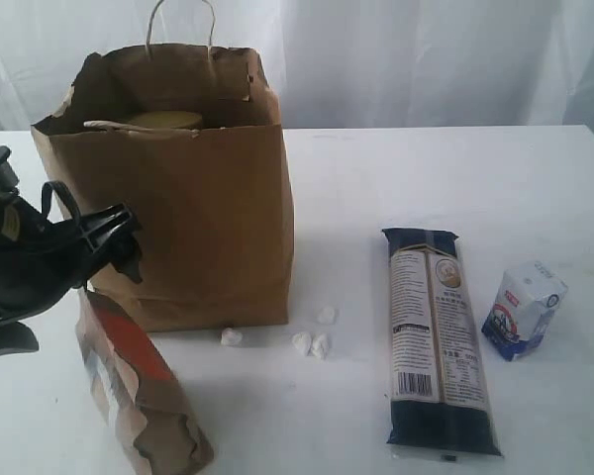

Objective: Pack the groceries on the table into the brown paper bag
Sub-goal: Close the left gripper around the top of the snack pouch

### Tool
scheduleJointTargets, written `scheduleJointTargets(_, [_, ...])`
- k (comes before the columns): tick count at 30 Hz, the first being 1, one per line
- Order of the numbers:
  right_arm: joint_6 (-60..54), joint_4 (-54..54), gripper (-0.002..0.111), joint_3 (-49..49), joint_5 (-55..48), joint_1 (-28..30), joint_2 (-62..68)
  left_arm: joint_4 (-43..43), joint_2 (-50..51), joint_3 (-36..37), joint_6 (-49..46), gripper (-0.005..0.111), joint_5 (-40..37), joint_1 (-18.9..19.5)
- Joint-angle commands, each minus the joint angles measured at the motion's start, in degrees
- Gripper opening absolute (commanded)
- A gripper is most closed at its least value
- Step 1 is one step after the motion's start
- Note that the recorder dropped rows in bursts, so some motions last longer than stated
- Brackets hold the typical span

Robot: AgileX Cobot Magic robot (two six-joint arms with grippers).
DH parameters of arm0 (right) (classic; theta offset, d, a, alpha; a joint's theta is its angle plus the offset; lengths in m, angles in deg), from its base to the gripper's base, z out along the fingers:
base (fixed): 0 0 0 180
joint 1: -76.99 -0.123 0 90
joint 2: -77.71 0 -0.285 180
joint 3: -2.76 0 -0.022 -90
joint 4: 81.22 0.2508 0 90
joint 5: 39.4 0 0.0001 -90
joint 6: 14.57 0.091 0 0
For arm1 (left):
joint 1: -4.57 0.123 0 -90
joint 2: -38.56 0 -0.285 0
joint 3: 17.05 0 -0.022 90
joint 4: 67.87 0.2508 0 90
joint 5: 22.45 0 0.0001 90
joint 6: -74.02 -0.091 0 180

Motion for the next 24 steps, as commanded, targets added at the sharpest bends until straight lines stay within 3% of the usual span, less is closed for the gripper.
scheduleJointTargets(1, [-0.53,-0.33,0.000,-0.31,0.45,-0.21,-0.28,0.63,-0.05,-0.10,0.35,0.105,1.37,-0.32])
scheduleJointTargets(10, [-0.53,-0.33,0.000,-0.31,0.45,-0.21,-0.28,-7.65,-0.05,-0.10,-5.08,0.105,-6.63,-0.43])
scheduleJointTargets(19, [-0.53,-0.33,0.000,-0.31,0.45,-0.21,-0.28,-8.21,4.16,-0.10,-11.87,0.105,-1.11,-0.43])
scheduleJointTargets(24, [-0.53,-0.33,0.000,-0.31,0.45,-0.21,-0.28,-13.10,9.00,-0.10,-15.28,0.105,1.26,-1.58])
